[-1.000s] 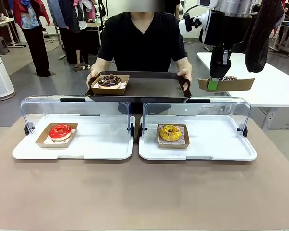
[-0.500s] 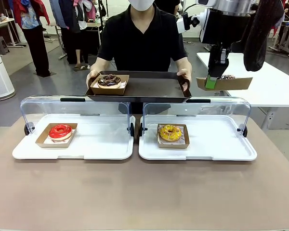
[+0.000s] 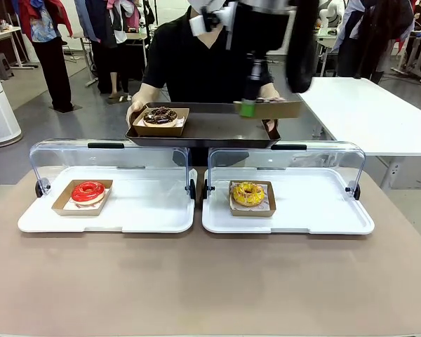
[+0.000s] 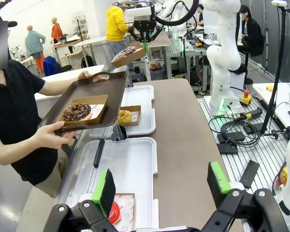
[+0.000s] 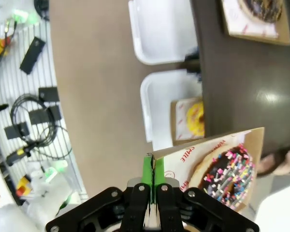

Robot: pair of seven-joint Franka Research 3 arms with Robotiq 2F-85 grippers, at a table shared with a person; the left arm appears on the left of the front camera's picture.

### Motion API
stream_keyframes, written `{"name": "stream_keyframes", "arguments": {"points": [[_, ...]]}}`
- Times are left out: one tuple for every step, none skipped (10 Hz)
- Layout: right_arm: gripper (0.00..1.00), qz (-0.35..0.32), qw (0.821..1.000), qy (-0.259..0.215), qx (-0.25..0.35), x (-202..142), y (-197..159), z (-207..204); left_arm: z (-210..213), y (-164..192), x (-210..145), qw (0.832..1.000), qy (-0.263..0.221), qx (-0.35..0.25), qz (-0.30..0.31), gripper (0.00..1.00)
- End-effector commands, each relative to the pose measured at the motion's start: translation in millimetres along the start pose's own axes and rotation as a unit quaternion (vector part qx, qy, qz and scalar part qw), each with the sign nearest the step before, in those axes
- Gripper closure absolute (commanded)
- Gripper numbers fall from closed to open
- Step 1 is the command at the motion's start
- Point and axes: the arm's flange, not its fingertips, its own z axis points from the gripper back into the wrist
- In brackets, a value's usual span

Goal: Provide the desired donut to the person.
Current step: Place the picked Paper togo box onto the Handle tray extended by the person.

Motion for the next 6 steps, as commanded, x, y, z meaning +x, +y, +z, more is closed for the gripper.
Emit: {"name": "stream_keyframes", "arguments": {"points": [[0.98,0.004,1.0,-0.003,-0.024,41.6,-29.3,-6.6,1.8,-0.8,1.5,1.0,-0.005,0.0,-0.002,0.0],[0.98,-0.004,1.0,-0.002,-0.031,56.0,-44.3,-19.7,1.8,-0.8,1.5,1.0,-0.005,0.0,-0.002,0.0],[0.98,-0.009,0.999,0.005,-0.033,62.2,-57.7,-33.0,1.8,-0.8,1.5,1.0,-0.005,0.0,-0.002,0.0],[0.98,-0.014,0.999,0.008,-0.032,64.4,-69.7,-43.9,1.8,-0.8,1.5,1.0,-0.005,0.0,-0.002,0.0],[0.98,-0.021,0.999,0.012,-0.033,63.1,-81.0,-52.0,1.8,-0.8,1.5,1.0,-0.005,0.0,-0.002,0.0],[0.98,-0.023,0.999,0.01,-0.035,59.4,-91.4,-58.8,1.8,-0.8,1.5,1.0,-0.005,0.0,-0.002,0.0]]}}
